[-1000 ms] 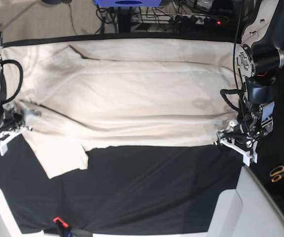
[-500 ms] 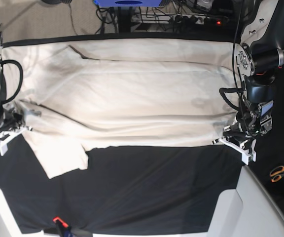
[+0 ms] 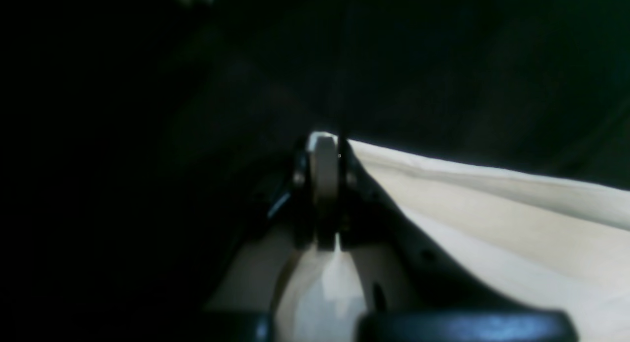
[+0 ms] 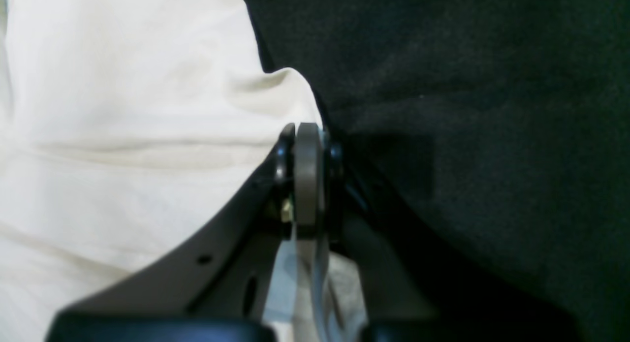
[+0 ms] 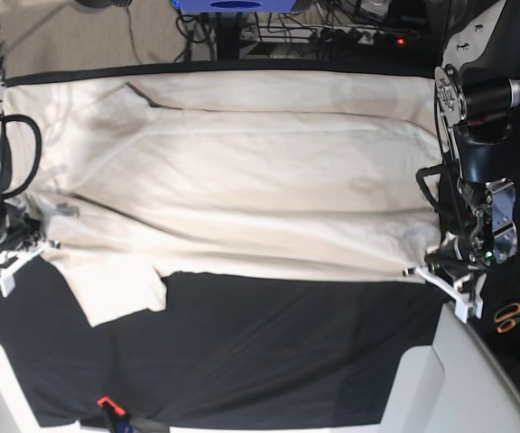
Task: Fold the T-shirt properly
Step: 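Pull the grasped shirt edge with both grippers, then lift the shirt edge with both grippers and fold it over the body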
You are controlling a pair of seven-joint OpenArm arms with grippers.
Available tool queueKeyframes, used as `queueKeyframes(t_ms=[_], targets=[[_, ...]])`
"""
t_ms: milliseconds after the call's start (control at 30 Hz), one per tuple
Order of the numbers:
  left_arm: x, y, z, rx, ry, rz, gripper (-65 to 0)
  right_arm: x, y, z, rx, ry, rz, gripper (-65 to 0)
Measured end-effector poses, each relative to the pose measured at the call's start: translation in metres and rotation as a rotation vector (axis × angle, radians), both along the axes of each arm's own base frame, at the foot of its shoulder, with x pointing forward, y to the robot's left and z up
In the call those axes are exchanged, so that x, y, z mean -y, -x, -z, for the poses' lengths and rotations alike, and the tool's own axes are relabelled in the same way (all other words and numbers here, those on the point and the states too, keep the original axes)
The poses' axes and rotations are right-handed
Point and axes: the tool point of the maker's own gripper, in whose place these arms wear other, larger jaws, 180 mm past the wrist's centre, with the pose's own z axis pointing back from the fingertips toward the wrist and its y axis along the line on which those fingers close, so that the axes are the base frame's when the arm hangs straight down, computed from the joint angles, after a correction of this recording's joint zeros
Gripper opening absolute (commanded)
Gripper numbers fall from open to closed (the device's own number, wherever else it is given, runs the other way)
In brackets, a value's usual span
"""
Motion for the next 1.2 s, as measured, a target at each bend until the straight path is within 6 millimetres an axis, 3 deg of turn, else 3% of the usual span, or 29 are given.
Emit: queueKeyframes(t_ms=[133, 300, 467, 667, 867, 1200], targets=[[0.000, -0.002, -0.008, 0.009, -0.013, 0.009, -65.0, 0.002, -0.004, -0.006, 0.015, 0.009, -0.006, -64.8], [0.000, -0.003, -0.012, 0.014, -0.018, 0.012, -65.0, 0.005, -0.023, -0.032, 0.096, 0.036, -0.030, -64.7], [0.000, -0.003, -0.012, 0.016, -0.019, 0.012, -65.0, 0.004, -0.024, -0.033, 0.096, 0.036, -0.033, -64.5], [-0.001, -0.012, -0.027, 0.057, -0.034, 0.020, -65.0, 0.004, -0.027, -0.036, 0.102, 0.035, -0.036, -64.4], [-0.001, -0.010, -0.025, 0.052, -0.034, 0.019, -65.0, 0.003, -0.045, -0.055, 0.182, 0.045, -0.039, -64.2], [0.002, -0.006, -0.032, 0.080, -0.058, 0.038, -65.0, -0.004, -0.051, -0.062, 0.243, 0.034, -0.087, -64.2]])
